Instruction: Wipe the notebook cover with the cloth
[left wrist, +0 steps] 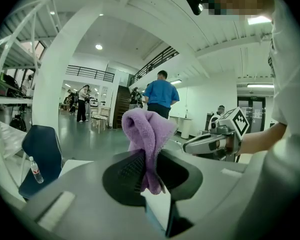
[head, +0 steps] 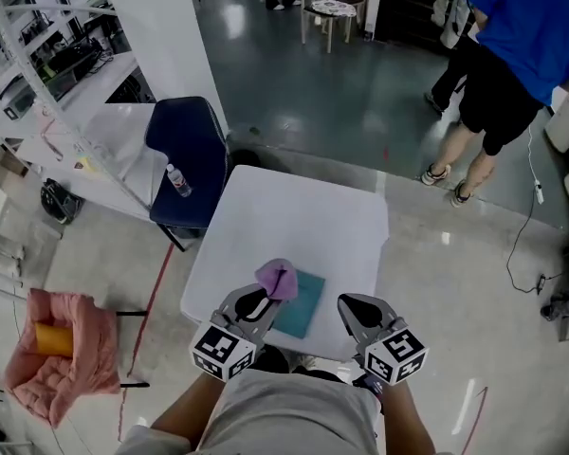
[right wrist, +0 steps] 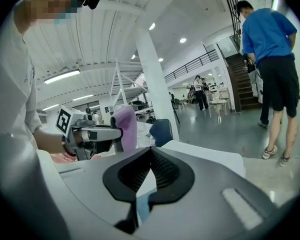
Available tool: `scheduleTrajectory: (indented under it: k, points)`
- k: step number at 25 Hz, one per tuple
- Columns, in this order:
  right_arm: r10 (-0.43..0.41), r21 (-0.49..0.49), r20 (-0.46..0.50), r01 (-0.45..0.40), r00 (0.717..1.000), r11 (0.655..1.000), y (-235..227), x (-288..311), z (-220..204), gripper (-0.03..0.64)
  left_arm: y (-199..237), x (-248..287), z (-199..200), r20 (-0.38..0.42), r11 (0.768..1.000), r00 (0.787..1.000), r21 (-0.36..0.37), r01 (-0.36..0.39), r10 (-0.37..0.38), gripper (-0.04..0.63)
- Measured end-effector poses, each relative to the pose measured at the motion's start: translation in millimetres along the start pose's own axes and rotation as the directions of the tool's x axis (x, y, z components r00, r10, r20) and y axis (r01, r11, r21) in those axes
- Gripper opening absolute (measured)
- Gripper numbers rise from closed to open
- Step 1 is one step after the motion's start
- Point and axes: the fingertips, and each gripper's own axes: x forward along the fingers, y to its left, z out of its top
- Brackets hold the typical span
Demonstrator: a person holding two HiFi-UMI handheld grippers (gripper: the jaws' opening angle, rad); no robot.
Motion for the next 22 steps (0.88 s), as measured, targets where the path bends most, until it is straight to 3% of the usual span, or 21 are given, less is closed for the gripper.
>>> scheduleTrajectory:
  k: [11,22]
  points:
    - [-0.082,0.049,-0.004,0.082,0.997,0.995,-9,16,5,0.015,30,15,7,-0.056,0.997,0.996,0.02,0.076,-0.075,0.061]
    - [-0.122,0.086,-0.055,0.127,0.991,0.988,-32,30,-17,0.015,56,41,-16,-0.118,0.995,0.989,0.02,0.097,-0.094,0.061]
